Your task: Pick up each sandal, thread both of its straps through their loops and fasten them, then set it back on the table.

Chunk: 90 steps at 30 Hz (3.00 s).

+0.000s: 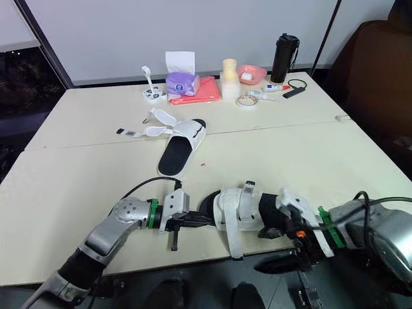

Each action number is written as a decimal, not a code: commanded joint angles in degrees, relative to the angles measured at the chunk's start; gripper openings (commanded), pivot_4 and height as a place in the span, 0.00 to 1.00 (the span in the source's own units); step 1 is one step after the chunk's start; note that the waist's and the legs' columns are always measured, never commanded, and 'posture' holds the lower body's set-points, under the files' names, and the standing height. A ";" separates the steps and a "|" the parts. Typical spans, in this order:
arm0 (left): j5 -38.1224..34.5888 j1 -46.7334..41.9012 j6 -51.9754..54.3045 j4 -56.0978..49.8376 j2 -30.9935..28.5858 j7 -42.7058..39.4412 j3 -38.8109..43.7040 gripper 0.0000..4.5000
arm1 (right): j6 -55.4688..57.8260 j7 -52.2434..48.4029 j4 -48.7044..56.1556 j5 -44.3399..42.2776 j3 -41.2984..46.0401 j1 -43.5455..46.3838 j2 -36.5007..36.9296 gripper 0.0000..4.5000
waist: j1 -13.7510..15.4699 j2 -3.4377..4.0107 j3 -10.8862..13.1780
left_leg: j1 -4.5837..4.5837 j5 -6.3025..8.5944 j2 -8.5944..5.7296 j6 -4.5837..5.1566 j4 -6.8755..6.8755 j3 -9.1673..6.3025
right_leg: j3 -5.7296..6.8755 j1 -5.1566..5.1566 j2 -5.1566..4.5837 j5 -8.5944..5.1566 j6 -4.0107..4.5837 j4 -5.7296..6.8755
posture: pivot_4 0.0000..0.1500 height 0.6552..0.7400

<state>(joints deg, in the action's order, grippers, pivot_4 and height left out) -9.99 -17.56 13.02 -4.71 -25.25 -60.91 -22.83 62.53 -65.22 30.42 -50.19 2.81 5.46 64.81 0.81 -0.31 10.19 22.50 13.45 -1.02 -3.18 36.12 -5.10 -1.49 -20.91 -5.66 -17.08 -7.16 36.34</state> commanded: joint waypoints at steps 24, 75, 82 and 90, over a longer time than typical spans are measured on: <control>2.21 3.67 0.44 -0.80 -1.41 0.93 -2.62 0.00 | 19.22 24.84 -2.39 -14.36 -0.26 7.42 -24.32 0.36 | -0.12 -0.01 -0.04 | 0.14 0.12 -0.03 0.20 -0.09 0.03 | 0.02 -0.14 0.00 0.10 -0.21 -0.15 | 1.00 1.00; 2.07 3.46 1.84 -2.79 -1.45 2.36 -2.06 0.00 | 5.45 10.28 -15.86 3.71 -15.41 23.69 -18.26 0.01 | -0.11 -0.01 -0.05 | 0.62 0.12 -0.04 0.20 -0.01 0.00 | 0.07 -0.54 0.00 0.16 -0.31 -0.18 | 1.00 1.00; 2.01 3.48 1.76 -2.61 -1.49 2.50 -1.98 0.00 | 2.17 8.28 -16.04 7.17 -16.43 23.51 -18.16 0.01 | -0.19 0.00 -0.05 | 0.61 0.12 -0.04 0.20 0.01 -0.01 | 0.08 -0.52 0.00 0.16 -0.30 -0.18 | 1.00 1.00; 2.08 3.54 1.72 -2.56 -1.45 2.80 -1.86 0.00 | -2.13 7.23 -8.42 10.97 -18.06 19.43 -15.59 0.01 | -0.09 0.00 -0.05 | 0.62 0.12 -0.04 0.20 -0.01 -0.02 | 0.08 -0.52 0.00 0.15 -0.31 -0.21 | 1.00 1.00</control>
<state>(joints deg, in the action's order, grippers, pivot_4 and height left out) -9.49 -15.34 13.40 -8.69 -26.03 -58.43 -23.31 60.42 -57.36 20.20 -40.41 -13.22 26.54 48.30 0.73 -0.32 10.14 23.13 13.57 -1.06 -2.98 36.10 -5.12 -1.41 -21.44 -5.66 -16.93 -7.47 36.13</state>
